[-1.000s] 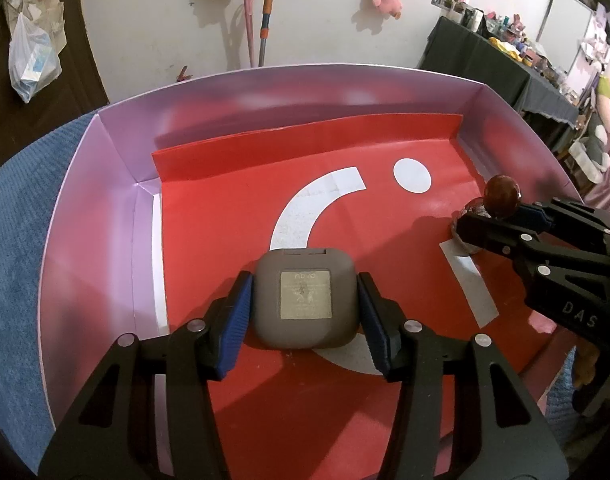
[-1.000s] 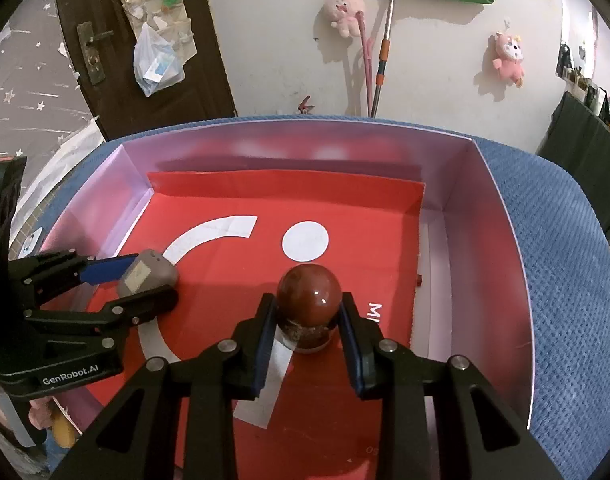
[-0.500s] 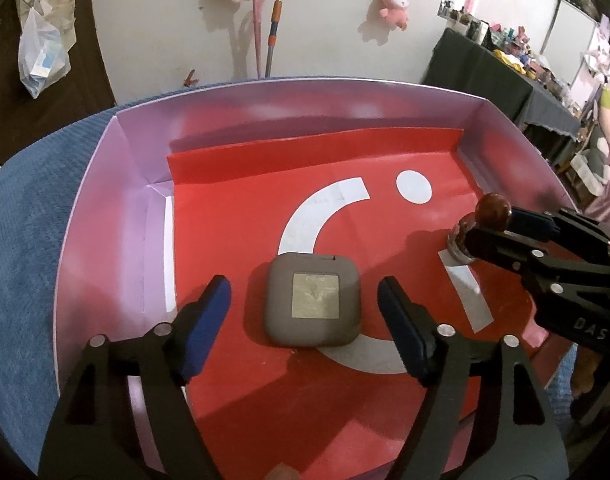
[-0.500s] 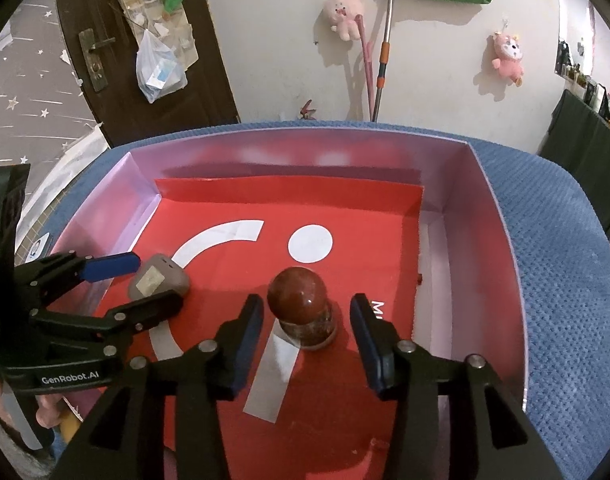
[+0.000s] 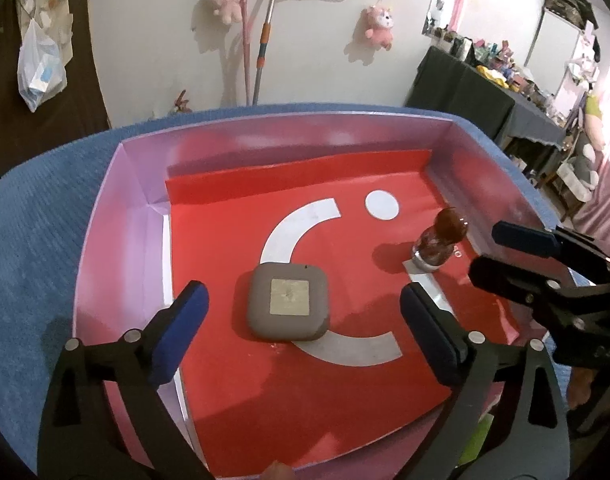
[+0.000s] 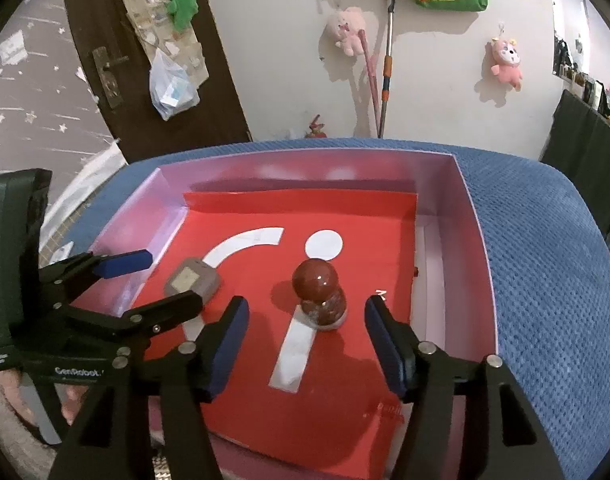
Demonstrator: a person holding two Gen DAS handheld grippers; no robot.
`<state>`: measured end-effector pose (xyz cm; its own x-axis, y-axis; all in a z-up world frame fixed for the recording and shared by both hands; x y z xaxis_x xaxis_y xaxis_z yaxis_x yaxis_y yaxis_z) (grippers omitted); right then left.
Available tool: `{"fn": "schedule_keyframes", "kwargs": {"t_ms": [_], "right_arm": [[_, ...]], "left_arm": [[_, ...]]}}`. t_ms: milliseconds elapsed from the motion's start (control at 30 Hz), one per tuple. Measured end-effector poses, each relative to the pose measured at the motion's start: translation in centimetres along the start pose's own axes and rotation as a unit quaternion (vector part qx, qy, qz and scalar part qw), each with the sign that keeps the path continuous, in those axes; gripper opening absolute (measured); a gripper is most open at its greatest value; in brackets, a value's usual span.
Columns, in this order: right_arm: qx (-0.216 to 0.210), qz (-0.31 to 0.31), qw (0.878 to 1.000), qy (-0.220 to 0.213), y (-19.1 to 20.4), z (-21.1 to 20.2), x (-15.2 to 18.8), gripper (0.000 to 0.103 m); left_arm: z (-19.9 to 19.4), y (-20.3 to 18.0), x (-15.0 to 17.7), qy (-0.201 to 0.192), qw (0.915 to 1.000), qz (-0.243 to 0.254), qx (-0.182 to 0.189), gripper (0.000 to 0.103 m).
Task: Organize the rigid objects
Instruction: 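Withdraw both open tools from the box back toward the remaining items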
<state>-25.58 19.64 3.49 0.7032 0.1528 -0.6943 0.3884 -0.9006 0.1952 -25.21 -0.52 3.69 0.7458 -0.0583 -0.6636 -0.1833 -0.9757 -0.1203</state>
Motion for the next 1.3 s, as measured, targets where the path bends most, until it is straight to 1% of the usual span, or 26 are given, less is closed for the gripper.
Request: {"fn": "schedule_keyframes", "kwargs": {"t_ms": [67, 100, 133, 200, 267, 333, 433, 567, 667, 733, 833, 933, 1033, 1167, 1300], "right_arm": [[-0.011, 0.004, 1.000, -0.005, 0.0, -0.8, 0.2, 0.068], [-0.013, 0.006, 1.000, -0.010, 0.0, -1.3, 0.3, 0.071], [-0.015, 0.007, 1.000, -0.014, 0.0, -1.7, 0.4, 0.074], [-0.021, 0.010, 0.999, -0.022, 0.0, -2.6, 0.6, 0.076], [-0.027, 0.012, 0.999, -0.028, 0.0, -3.4, 0.9, 0.077], [-0.033, 0.013, 0.999, -0.034, 0.1, -4.0, 1.0, 0.082], [-0.039, 0.011, 0.998, -0.044, 0.3, -4.9, 1.4, 0.088], [-0.050, 0.009, 0.997, -0.054, 0.7, -5.8, 1.8, 0.092], [-0.056, 0.007, 0.996, -0.062, 1.0, -6.5, 2.2, 0.096], [-0.057, 0.004, 0.996, -0.069, 1.1, -7.0, 2.5, 0.101], [-0.064, 0.003, 0.995, -0.080, 1.3, -7.8, 2.9, 0.103], [-0.061, 0.001, 0.994, -0.093, 1.4, -8.6, 3.3, 0.103], [-0.055, -0.011, 0.992, -0.115, 1.8, -9.4, 3.9, 0.103], [-0.048, -0.031, 0.988, -0.141, 2.5, -10.4, 4.6, 0.103], [-0.035, -0.043, 0.986, -0.155, 3.1, -11.1, 5.2, 0.103]], "left_arm": [[-0.4, 0.0, 0.0, -0.005, 1.0000, 0.001, 0.000, 0.101], [-0.6, 0.0, 0.0, -0.006, 1.0000, 0.000, 0.001, 0.103], [-0.9, 0.0, 0.1, -0.008, 1.0000, -0.002, 0.005, 0.103], [-1.4, 0.1, 0.0, -0.012, 0.9998, -0.009, 0.015, 0.103], [-2.2, 0.2, 0.0, -0.022, 0.9995, -0.015, 0.016, 0.103], [-2.7, 0.1, 0.0, -0.029, 0.9993, -0.016, 0.015, 0.103], [-3.7, -0.1, 0.1, -0.039, 0.9990, -0.012, 0.018, 0.103], [-4.8, -0.6, 0.4, -0.056, 0.9983, -0.003, 0.014, 0.103], [-5.8, -0.9, 0.8, -0.081, 0.9967, 0.005, 0.004, 0.103], [-6.5, -1.1, 1.0, -0.094, 0.9955, 0.009, -0.004, 0.103], [-7.5, -1.2, 1.3, -0.104, 0.9946, 0.008, -0.007, 0.103], [-8.1, -1.2, 1.7, -0.106, 0.9944, 0.002, -0.005, 0.103], [-8.5, -1.2, 2.2, -0.108, 0.9940, 0.005, -0.016, 0.103], [-9.1, -2.0, 3.4, -0.116, 0.9923, 0.021, -0.037, 0.103], [-9.3, -2.3, 4.2, -0.117, 0.9921, 0.022, -0.039, 0.103]]}}
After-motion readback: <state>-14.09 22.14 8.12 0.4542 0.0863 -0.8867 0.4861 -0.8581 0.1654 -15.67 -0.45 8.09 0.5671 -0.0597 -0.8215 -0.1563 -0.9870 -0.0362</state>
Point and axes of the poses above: each gripper's, at about its wrist camera, not at the fingertips, and z roughly the way its jaws point, y to its left, x to its underside, the point moved 2 cm from there along z, roughly the way its jaws point, and after that the axes turned 3 degrees about -y, right-handed, at the moved point
